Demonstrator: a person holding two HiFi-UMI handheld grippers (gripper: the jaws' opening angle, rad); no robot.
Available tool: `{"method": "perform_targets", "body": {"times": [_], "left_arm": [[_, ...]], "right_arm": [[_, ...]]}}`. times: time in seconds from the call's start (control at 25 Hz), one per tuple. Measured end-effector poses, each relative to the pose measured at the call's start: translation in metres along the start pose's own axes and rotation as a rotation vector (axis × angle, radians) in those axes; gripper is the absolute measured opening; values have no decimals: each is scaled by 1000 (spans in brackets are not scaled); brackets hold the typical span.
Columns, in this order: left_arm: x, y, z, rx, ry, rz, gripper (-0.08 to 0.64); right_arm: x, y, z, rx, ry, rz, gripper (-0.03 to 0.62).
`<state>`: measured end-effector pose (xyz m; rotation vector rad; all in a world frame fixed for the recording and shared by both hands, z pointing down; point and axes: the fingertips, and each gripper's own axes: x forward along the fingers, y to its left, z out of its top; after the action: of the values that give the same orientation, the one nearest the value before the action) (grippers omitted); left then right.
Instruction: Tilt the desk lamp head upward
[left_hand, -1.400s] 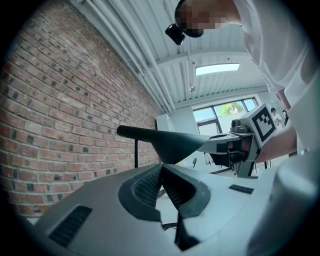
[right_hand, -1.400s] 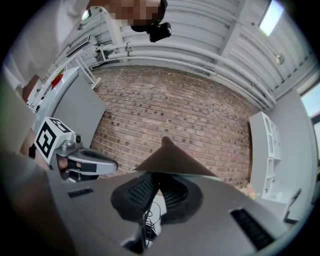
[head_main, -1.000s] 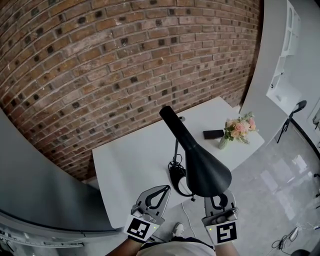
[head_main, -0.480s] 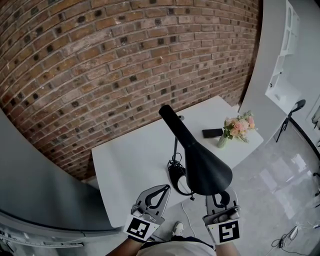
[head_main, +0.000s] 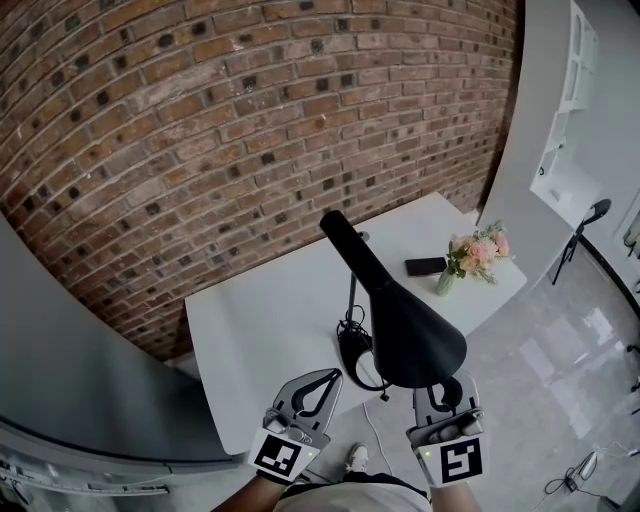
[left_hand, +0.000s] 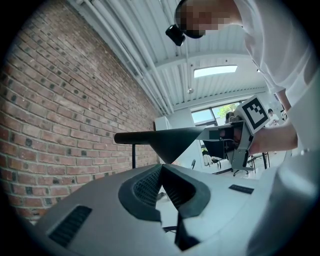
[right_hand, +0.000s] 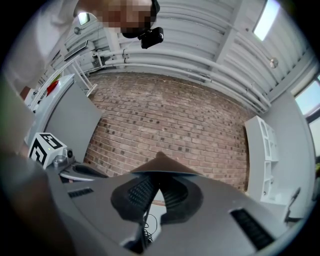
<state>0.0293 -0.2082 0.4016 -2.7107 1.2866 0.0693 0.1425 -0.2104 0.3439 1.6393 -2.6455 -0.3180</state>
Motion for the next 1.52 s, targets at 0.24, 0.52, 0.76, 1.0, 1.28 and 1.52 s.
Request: {"method": "perform_targets", "body": {"times": [0.24,0.52,0.76,1.0,1.28,1.52], "left_arm": [[1,-2,3,1,-8,-9,8],[-1,-3,6,7,-10,-22,8],[-1,-6,7,5,-9,-39,8],[-3,0,12,6,-26,-22,8],[-8,0,15,41,-28,-25,8],[-9,-5,16,42,-29,-35,8]], "right_arm": [[3,0,4,-2,-4,-4,12],[4,0,10,-16,7,-2,12],[7,0,18,-40,4,6,12],[10,2,28,-65,-14,14,12],[7,1,26,-49,15,-4,12],[8,-1,33,-63,5,-8,12]]}}
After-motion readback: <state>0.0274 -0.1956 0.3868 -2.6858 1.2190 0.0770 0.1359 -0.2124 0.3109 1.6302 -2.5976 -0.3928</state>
